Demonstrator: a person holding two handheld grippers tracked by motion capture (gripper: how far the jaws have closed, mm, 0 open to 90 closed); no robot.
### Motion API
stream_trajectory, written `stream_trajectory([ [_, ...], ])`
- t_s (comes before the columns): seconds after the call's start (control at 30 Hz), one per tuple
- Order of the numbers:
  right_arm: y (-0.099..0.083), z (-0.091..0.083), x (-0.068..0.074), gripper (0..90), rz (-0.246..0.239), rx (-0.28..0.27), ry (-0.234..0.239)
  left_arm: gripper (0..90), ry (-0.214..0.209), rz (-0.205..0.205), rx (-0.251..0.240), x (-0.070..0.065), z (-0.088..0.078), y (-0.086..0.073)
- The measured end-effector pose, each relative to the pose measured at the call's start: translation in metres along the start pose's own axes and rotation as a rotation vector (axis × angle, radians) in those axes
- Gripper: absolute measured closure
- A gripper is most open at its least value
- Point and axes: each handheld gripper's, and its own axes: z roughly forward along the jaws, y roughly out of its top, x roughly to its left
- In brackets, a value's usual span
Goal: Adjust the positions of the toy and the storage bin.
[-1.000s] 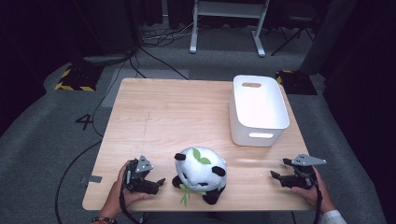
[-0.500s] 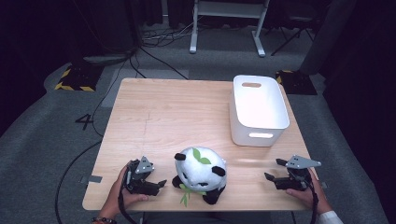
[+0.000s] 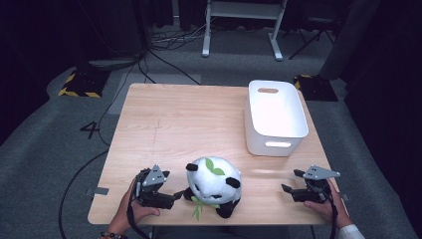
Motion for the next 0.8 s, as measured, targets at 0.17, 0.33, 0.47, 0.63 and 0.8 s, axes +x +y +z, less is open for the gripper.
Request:
stream_trajectory([
  [0.17, -0.004, -0.002, -0.006, 22.8, 0.006, 0.002, -0.008, 16.4, -0.015, 0.028, 0.021, -0.007, 0.01, 0.006],
  [0.33, -0.009, -0.004, -0.013, 22.3, 0.018, 0.011, -0.029, 16.4, -0.034, 0.031, 0.019, -0.012, 0.019, 0.011],
  [0.47, -0.012, -0.007, -0.019, 23.5, 0.033, 0.003, -0.059, 16.5, -0.045, 0.011, 0.008, -0.012, 0.024, 0.014],
  [0.63, -0.016, -0.01, -0.026, 23.5, 0.049, 0.003, -0.079, 16.6, -0.05, -0.005, 0.009, -0.011, 0.035, 0.017],
  [0.8, -0.017, -0.011, -0.027, 23.6, 0.054, -0.006, -0.091, 15.8, -0.044, -0.024, 0.008, -0.009, 0.046, 0.018],
])
